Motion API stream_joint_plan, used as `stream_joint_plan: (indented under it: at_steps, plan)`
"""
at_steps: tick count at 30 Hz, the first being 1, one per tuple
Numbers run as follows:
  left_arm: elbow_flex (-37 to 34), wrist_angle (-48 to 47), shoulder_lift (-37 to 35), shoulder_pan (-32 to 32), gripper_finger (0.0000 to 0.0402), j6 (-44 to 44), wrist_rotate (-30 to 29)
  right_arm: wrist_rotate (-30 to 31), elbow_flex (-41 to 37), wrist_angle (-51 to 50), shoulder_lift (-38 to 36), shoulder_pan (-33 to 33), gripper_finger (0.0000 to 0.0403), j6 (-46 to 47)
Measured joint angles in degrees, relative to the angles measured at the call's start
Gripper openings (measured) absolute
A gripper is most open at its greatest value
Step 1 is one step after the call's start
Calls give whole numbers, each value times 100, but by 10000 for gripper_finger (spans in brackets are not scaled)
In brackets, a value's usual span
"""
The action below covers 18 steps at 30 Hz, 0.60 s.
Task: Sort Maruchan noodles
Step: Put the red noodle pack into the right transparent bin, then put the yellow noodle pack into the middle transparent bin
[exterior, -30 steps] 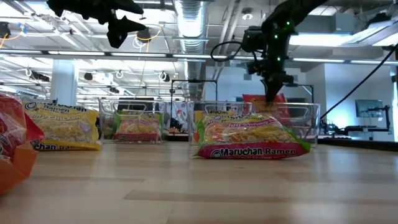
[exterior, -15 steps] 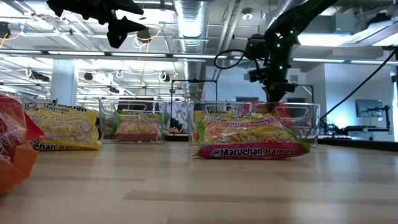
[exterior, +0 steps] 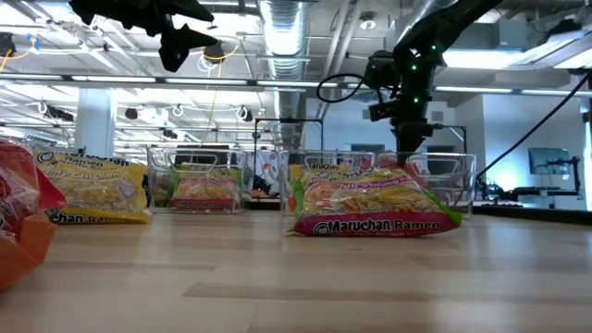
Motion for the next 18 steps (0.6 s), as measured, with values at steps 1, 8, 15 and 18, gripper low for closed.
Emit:
stream_joint_plan:
  at_steps: [1,8,15,18]
  plan:
    - [0,0,0,0,176,-2,-17,6,0,0,0,0,119,79]
    - [-2,-343,-56,32,176,-14,-664,458,359,-190,0,50,155,283]
    - [534,-1051,-87,98,176,283,-1110,785,1068,-300,0,134,167,392]
    - [945,-1568,-81,98,176,708,-1628,796,1408,-364,0,157,172,593]
